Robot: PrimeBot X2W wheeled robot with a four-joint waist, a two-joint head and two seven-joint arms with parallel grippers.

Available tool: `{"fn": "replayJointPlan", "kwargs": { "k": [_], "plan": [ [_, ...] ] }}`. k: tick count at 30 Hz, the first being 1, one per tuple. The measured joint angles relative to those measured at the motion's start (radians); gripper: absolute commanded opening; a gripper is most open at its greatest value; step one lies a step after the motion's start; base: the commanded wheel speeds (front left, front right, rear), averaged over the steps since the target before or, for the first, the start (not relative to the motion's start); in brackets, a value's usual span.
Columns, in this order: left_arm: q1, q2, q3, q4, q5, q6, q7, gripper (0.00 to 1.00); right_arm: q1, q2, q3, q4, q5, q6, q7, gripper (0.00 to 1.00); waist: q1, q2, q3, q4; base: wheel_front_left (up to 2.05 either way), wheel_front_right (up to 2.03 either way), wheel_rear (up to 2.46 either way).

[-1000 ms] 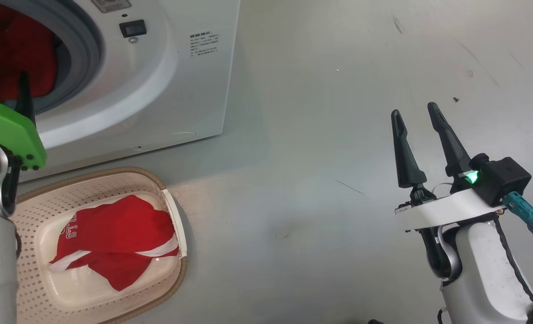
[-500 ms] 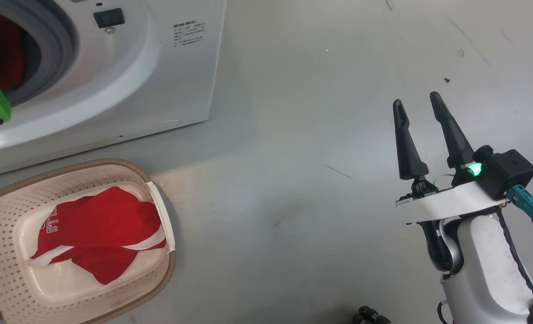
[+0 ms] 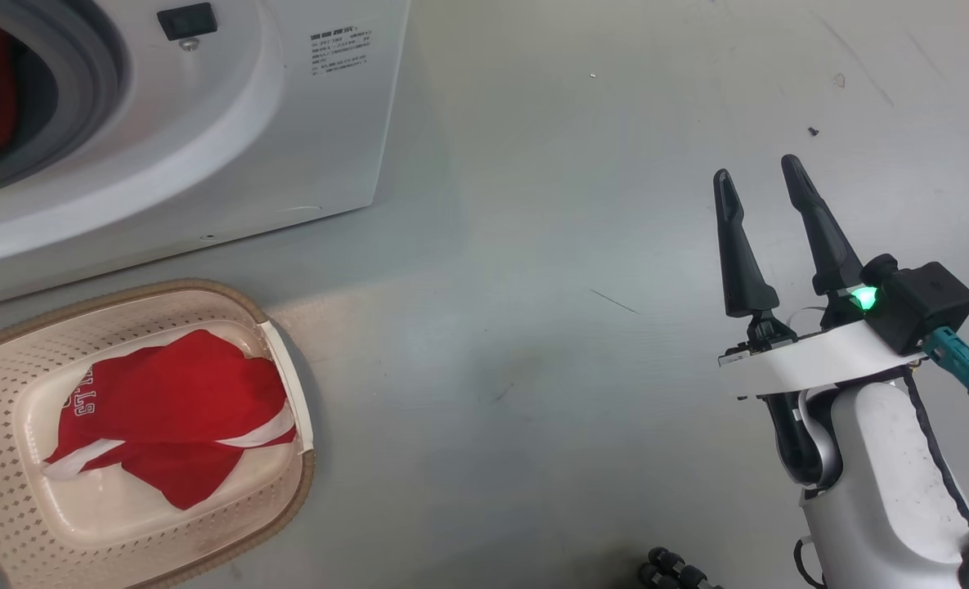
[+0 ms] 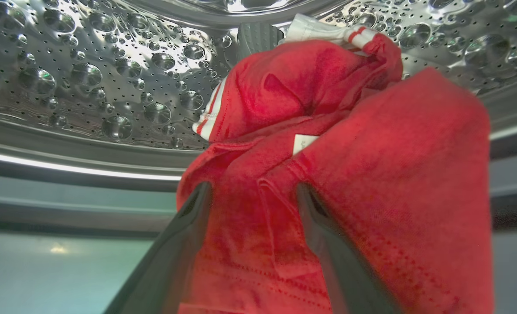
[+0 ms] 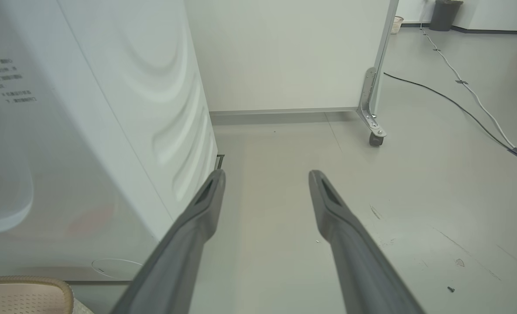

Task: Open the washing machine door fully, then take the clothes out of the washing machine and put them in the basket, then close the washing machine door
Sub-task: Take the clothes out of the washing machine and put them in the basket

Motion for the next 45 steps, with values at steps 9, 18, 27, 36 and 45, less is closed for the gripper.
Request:
{"fn": "replayJointPlan", "kwargs": {
  "k": [9, 18, 27, 36, 45],
  "plan": [
    [-0.042, 0.003, -0.041, 0.052, 0.012, -0.003, 0.013, 0.93, -0.005, 0.0, 0.0, 0.0, -0.002, 0.0, 0.0, 1.0, 0.0, 0.0, 0.003, 0.002, 0.0, 0.0, 0.0],
    [-0.06, 0.003, -0.083, 0.088, 0.028, -0.046, 0.016, 0.0, -0.019, 0.0, 0.0, 0.0, -0.002, 0.0, 0.0, 1.0, 0.0, 0.0, -0.002, 0.007, 0.0, 0.0, 0.0],
    [-0.06, -0.013, -0.089, 0.138, 0.028, -0.056, -0.048, 0.0, -0.019, 0.0, -0.013, 0.003, -0.007, 0.0, 0.0, 1.0, 0.0, 0.0, -0.025, 0.026, 0.0, 0.0, 0.0],
    [-0.054, -0.037, -0.091, 0.153, 0.028, -0.063, -0.146, 0.0, -0.019, 0.0, -0.025, 0.007, -0.025, 0.001, 0.0, 1.0, 0.0, 0.0, -0.057, 0.06, 0.0, 0.0, 0.0],
    [-0.012, -0.06, -0.089, 0.182, 0.019, -0.071, -0.24, 0.0, -0.017, -0.001, -0.034, 0.02, -0.051, 0.001, 0.0, 1.0, 0.0, 0.0, -0.095, 0.104, 0.0, 0.0, 0.0]
  ]
}}
